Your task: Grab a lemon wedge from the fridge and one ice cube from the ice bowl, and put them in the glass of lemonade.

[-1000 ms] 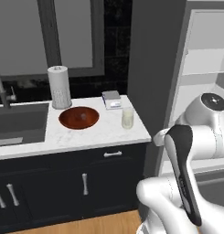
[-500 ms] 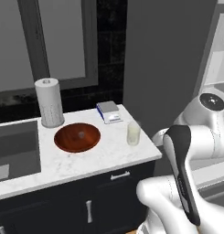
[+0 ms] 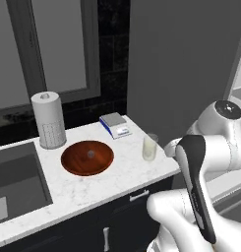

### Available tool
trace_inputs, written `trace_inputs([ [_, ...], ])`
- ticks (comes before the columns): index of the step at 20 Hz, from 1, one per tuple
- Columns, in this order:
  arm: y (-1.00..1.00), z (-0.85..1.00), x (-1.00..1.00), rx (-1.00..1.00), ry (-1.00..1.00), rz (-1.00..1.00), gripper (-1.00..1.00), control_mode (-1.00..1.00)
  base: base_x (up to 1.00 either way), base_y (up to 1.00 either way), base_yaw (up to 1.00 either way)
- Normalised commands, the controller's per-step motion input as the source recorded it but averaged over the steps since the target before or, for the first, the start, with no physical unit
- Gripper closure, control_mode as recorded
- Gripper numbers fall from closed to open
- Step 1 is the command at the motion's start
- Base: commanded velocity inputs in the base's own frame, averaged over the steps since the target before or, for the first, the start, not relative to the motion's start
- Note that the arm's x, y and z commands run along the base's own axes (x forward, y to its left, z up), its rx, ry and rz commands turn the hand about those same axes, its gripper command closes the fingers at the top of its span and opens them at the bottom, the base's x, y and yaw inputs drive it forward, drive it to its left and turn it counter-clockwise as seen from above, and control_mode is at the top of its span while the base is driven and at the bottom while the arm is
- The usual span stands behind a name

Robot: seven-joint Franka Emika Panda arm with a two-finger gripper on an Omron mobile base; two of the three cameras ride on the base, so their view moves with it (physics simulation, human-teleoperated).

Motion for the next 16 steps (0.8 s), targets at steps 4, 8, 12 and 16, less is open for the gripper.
trace_inputs([
  [4, 0.00, 0.00, 0.00, 0.00, 0.00, 0.00, 1.00, 1.00, 0.50, 0.29, -0.25],
  [8, 0.00, 0.00, 0.00, 0.00, 0.00, 0.00, 1.00, 1.00, 0.46, 0.26, -0.22],
  [12, 0.48, 0.00, 0.51, -0.12, 0.31, -0.24, 1.00, -1.00, 0.00, 0.00, 0.00],
  [16, 0.57, 0.00, 0.73, -0.13, 0.24, -0.23, 1.00, -1.00, 0.00, 0.00, 0.00],
])
